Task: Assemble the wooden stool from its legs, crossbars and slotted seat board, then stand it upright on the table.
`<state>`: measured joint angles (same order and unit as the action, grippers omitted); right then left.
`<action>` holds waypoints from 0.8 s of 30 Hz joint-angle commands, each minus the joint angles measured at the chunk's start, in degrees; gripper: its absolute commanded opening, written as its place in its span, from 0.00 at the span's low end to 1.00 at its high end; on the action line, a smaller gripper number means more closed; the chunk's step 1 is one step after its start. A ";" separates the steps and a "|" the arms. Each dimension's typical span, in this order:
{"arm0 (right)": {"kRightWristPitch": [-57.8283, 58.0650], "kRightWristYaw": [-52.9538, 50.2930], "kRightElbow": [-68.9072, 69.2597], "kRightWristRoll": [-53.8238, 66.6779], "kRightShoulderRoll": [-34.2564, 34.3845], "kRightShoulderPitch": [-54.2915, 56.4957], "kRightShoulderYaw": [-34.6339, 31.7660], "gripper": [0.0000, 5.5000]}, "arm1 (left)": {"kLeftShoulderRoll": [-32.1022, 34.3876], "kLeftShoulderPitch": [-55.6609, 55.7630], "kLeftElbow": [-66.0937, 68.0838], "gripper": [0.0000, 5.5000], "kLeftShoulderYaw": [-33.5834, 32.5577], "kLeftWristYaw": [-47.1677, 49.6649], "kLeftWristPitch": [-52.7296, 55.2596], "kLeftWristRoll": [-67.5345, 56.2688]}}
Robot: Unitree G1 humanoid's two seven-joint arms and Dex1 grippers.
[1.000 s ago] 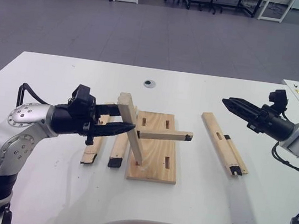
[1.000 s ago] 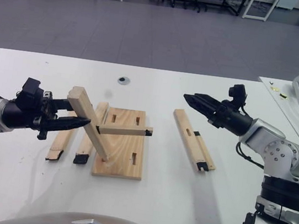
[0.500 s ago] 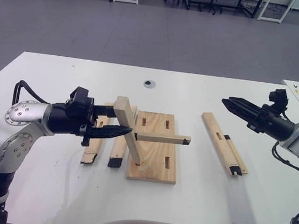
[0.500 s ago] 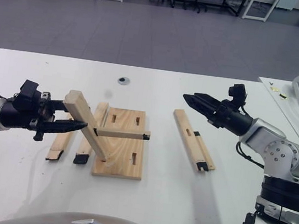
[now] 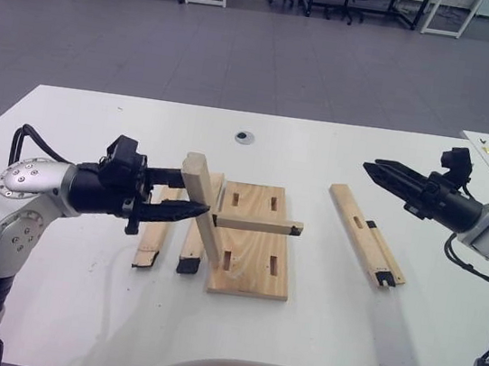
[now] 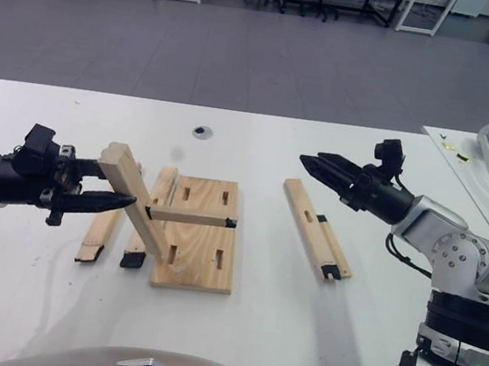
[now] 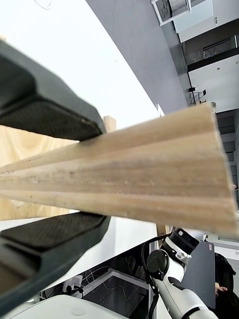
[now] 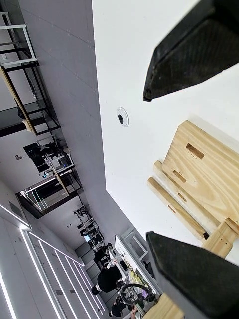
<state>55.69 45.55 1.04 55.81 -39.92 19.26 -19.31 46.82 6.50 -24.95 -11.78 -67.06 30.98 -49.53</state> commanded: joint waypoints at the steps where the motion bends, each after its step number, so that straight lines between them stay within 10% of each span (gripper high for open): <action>1: 0.65 -0.88 1.34 0.25 0.24 -0.97 -0.91 0.89 | 0.63 1.26 -0.89 0.38 -0.65 0.22 0.84 -1.15; 24: 0.85 -1.53 2.18 0.71 0.66 -1.47 -0.85 0.89 | -1.59 -1.62 -1.99 0.38 1.47 1.81 -0.70 0.77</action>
<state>55.90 44.39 2.75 56.25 -39.65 17.76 -20.01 45.07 4.75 -27.22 -10.77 -64.84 31.28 -49.86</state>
